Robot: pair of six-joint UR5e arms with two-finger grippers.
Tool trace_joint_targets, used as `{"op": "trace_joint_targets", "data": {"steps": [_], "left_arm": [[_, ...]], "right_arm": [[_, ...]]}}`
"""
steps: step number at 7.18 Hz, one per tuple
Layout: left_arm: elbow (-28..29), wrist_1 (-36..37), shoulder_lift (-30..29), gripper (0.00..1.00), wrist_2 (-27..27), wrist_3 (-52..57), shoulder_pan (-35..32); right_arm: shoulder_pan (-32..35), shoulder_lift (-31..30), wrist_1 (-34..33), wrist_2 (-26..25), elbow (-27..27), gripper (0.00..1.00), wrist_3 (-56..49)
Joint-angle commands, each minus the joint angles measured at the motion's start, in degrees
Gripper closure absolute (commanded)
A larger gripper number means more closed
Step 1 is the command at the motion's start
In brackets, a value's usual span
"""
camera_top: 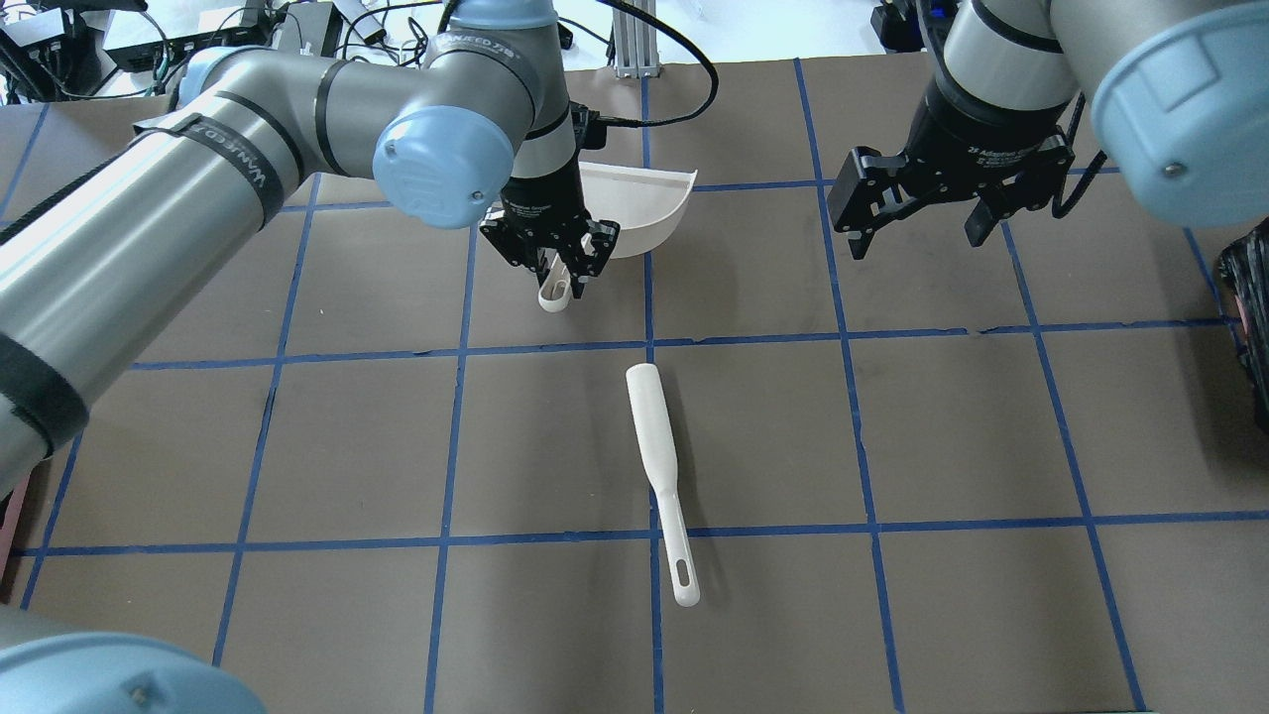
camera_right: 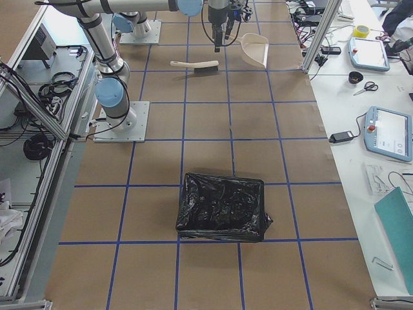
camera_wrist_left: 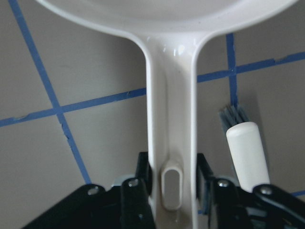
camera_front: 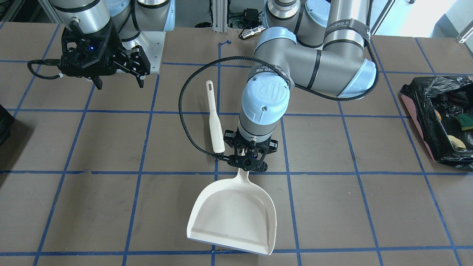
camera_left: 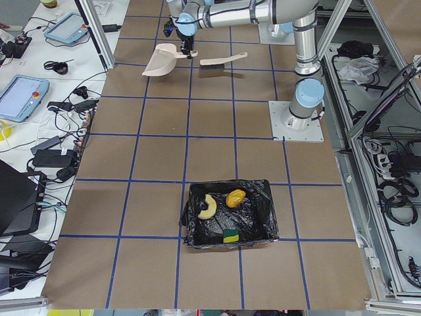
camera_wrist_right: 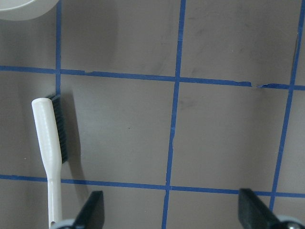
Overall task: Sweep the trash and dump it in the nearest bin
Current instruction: 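Lower the dustpan onto the table near the brush with the left gripper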
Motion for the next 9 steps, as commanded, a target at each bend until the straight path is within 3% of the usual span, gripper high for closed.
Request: {"op": "trace_joint_targets", "data": {"steps": [1, 9], "left_arm": [[0.4, 4.2, -3.0, 1.00, -0.8, -5.4, -2.5], [0.2, 5.4, -5.5, 1.00, -2.1, -10.5, -6.3]], "right_arm": [[0.0, 0.0, 0.0, 0.0, 0.0, 0.00, 0.0], [0.1, -0.2, 0.0, 0.0, 0.2, 0.00, -0.3]]}}
